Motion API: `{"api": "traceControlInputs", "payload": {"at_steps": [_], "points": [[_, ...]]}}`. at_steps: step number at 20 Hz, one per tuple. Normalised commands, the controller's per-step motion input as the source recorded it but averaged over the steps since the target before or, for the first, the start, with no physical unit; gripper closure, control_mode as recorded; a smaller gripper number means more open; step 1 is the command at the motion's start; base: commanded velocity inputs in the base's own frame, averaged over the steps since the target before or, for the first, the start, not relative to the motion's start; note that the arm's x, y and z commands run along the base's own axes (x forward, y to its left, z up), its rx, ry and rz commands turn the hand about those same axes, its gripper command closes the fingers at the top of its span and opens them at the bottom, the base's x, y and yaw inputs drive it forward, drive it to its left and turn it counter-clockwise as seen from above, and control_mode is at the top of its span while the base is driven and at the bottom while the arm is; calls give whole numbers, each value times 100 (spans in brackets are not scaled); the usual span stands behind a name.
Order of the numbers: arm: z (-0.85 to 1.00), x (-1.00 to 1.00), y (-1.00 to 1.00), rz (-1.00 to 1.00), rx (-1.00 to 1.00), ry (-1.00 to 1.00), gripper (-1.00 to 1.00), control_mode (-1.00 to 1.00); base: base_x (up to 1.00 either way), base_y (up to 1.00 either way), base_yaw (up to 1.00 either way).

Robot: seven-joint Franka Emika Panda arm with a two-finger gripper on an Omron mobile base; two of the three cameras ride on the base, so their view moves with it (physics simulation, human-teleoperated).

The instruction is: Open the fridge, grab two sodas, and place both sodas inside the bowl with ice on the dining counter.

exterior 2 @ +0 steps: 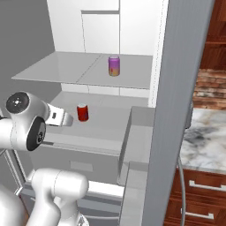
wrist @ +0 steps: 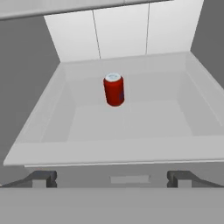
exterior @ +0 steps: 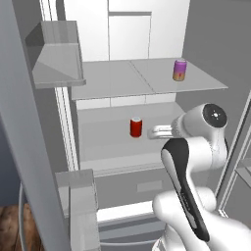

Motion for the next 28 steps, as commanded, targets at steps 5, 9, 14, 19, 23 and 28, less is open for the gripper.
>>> {"api": "traceControlInputs", "payload": {"at_steps": [5,9,14,19,23,28], "points": [[-51,15,11,3,3,-11,-100,-100,0,0,0],[-48,25,13,2,0,-7,-100,-100,0,0,0],[-32,30,4,2,0,-1,-100,-100,0,0,0],[-25,43,-3,10,0,0,-100,-100,0,0,0],[-20,48,-5,14,0,0,-100,-100,0,0,0],[-3,39,0,9,0,-1,-100,-100,0,0,0]]}}
